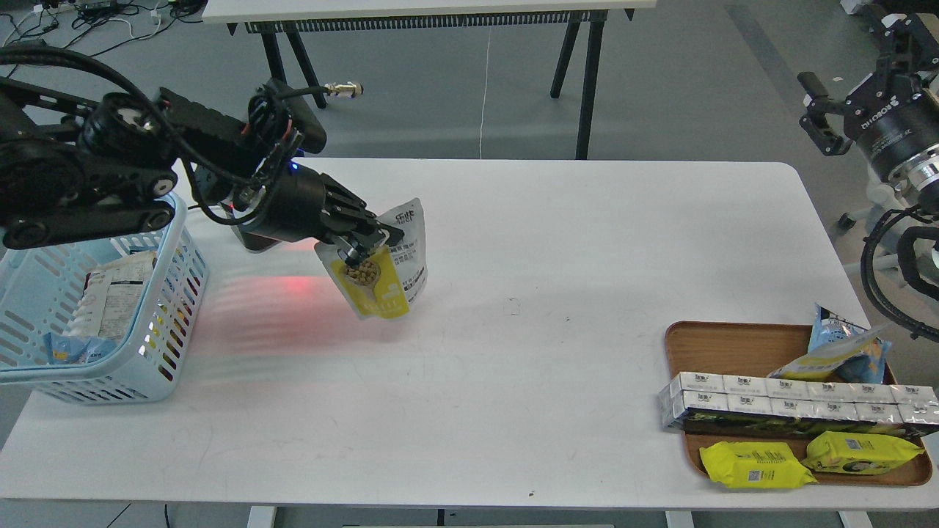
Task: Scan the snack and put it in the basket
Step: 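Lift the packet and hold it in front of the scanner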
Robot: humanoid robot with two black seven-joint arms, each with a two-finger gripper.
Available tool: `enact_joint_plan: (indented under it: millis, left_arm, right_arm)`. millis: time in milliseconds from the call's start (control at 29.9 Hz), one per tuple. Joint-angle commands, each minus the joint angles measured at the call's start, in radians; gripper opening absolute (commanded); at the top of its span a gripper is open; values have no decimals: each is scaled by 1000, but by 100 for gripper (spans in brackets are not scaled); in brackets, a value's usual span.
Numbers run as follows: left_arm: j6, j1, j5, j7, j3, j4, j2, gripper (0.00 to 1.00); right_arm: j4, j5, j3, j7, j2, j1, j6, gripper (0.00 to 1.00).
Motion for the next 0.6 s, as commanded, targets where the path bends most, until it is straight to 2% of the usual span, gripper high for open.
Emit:
enact_joint_plan:
  millis: [0, 334, 568]
  left_arm:
    - [-33, -21, 3, 0, 0, 41, 31, 0]
    - [-37, 85, 20, 0, 17, 236, 24, 0]
    - [-42, 96, 25, 0, 8, 238, 37, 0]
  right_arm:
    - [1, 0, 0, 0, 1, 2, 0, 94]
    - [6, 0, 12, 0, 1, 2, 0, 94]
    - [6, 0, 13, 0, 1, 2, 0, 94]
